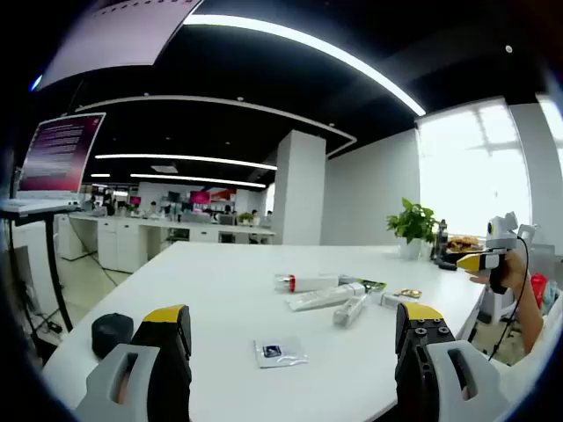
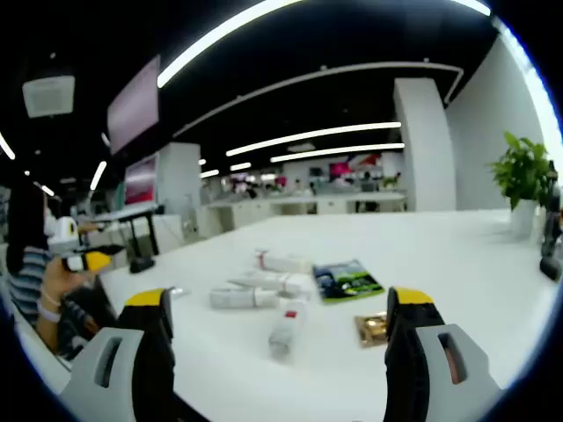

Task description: Arrange the skincare products in the storage area until every visible bottle or jar stands upright without overlapping.

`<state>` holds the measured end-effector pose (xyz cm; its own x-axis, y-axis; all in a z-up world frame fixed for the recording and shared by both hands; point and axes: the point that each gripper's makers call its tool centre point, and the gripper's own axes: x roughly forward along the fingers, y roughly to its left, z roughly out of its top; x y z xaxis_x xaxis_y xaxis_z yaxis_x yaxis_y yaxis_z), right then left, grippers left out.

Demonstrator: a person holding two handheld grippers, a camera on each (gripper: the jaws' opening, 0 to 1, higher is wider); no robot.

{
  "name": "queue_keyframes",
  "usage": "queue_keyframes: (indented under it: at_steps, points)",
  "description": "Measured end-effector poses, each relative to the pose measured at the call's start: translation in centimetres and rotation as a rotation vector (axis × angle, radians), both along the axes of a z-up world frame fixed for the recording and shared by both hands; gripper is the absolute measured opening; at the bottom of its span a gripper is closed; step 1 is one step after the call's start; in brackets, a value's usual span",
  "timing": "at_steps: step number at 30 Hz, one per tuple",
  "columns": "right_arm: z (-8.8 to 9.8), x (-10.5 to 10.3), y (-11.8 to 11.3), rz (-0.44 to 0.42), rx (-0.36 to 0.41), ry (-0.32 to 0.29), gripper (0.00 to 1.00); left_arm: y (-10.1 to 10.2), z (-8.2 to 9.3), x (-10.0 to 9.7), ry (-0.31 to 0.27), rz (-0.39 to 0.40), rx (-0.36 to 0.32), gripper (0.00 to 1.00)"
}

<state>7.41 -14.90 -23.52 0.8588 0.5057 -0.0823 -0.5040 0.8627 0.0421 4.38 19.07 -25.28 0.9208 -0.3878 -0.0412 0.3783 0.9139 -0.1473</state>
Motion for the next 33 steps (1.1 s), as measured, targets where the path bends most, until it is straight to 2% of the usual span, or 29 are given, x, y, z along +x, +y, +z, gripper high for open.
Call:
queue_keyframes:
  at_steps: [6,8,12,14,16,17,22,33]
  points:
    - [0.3,0.0,-0.5,-0.013,-0.006,-0.006,1.00,-0.2,-0.2,0.1,0.004,-0.004,-0.004,1.00]
    - [0.5,0.0,-0.8,-0.023,0.007,-0.012,1.00,-0.3,-0.1,0.1,-0.009,-0.007,0.011,1.00]
    - [0.5,0.1,-1.0,-0.028,0.006,-0.014,1.00,0.0,0.0,0.2,-0.017,0.004,0.000,1.00]
    - [0.4,0.1,-1.0,-0.029,0.007,-0.012,1.00,0.1,0.2,0.3,-0.030,0.007,-0.011,1.00]
    - [0.3,0.2,-0.9,-0.021,0.006,-0.010,1.00,0.4,0.8,0.6,-0.082,0.031,-0.032,1.00]
    - [0.2,0.2,-0.9,-0.021,0.008,-0.010,1.00,0.6,0.8,0.6,-0.088,0.039,-0.035,1.00]
    - [-0.1,0.4,-1.0,-0.023,0.006,0.001,1.00,0.8,0.1,0.9,-0.054,0.043,-0.031,1.00]
    - [0.2,0.5,-1.2,-0.030,0.021,-0.003,0.98,0.3,-0.1,1.0,-0.049,0.026,-0.022,1.00]
